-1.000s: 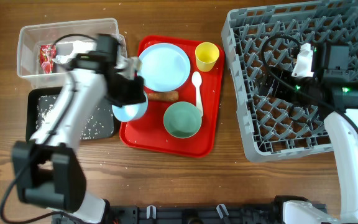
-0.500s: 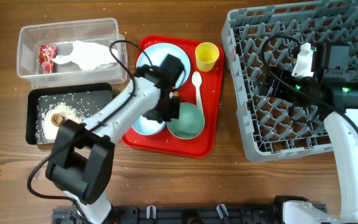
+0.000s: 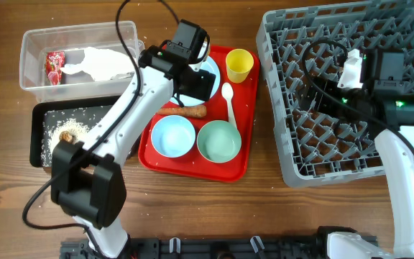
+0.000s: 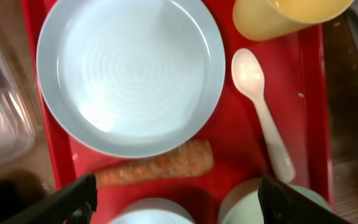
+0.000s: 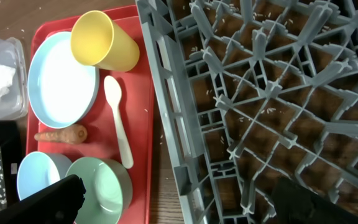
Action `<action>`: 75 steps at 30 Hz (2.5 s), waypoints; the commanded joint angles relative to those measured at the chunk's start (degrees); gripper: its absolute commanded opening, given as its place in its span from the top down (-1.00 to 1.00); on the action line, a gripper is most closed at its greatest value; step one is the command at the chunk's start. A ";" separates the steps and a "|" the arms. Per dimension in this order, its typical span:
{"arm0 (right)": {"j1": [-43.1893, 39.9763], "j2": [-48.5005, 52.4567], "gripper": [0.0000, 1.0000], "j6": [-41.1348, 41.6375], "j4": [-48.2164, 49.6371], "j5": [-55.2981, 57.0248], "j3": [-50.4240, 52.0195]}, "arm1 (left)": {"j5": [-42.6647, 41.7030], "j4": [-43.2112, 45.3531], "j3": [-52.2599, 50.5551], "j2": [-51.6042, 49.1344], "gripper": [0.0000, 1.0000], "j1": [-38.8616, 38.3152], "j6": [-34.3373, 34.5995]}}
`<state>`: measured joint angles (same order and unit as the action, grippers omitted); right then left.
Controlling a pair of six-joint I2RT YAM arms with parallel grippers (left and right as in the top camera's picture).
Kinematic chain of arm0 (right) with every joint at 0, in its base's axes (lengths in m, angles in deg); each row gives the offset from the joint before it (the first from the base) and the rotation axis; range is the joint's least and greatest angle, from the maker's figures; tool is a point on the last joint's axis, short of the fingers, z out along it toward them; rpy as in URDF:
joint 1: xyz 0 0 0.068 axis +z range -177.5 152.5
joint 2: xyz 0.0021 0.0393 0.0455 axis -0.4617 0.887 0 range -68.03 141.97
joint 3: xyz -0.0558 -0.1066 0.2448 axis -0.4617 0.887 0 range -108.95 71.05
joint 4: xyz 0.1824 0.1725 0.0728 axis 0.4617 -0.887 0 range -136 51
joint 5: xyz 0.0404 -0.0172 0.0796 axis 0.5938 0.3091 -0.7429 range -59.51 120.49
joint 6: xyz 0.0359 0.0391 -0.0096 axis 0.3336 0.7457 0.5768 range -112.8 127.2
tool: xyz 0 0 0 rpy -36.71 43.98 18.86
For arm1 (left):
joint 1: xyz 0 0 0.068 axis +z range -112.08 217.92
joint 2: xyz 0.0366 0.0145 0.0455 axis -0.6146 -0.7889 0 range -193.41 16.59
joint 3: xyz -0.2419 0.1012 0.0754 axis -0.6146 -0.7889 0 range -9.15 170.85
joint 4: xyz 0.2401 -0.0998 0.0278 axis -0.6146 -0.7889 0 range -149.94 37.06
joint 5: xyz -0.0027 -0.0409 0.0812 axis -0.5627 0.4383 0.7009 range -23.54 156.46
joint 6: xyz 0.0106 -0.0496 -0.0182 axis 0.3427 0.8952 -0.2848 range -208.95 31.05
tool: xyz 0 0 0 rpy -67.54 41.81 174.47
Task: Sort waste into correct bins and load items into the dishwasher rack
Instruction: 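Return the small blue bowl to the red tray with left gripper, then grasp the white spoon with right gripper and place it in the dish rack, then grasp the green bowl with right gripper and set it in the rack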
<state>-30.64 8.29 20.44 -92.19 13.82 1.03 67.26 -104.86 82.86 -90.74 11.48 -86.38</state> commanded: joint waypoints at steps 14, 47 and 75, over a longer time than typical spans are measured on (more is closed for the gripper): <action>0.87 0.66 -0.90 3.89 10.93 -3.78 -0.79 | -5.27 10.29 1.11 -6.45 -0.37 -4.15 17.97; 32.87 41.77 0.01 1.97 30.60 21.00 -0.81 | -9.97 -9.81 11.08 -6.51 -0.48 27.78 20.83; 13.60 15.37 0.91 -10.27 11.39 30.21 -1.20 | -9.92 -9.60 11.08 -6.51 -0.81 27.80 20.37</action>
<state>-16.30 19.50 13.34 -81.96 42.89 -1.04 57.97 -114.55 93.59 -97.12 39.68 -65.90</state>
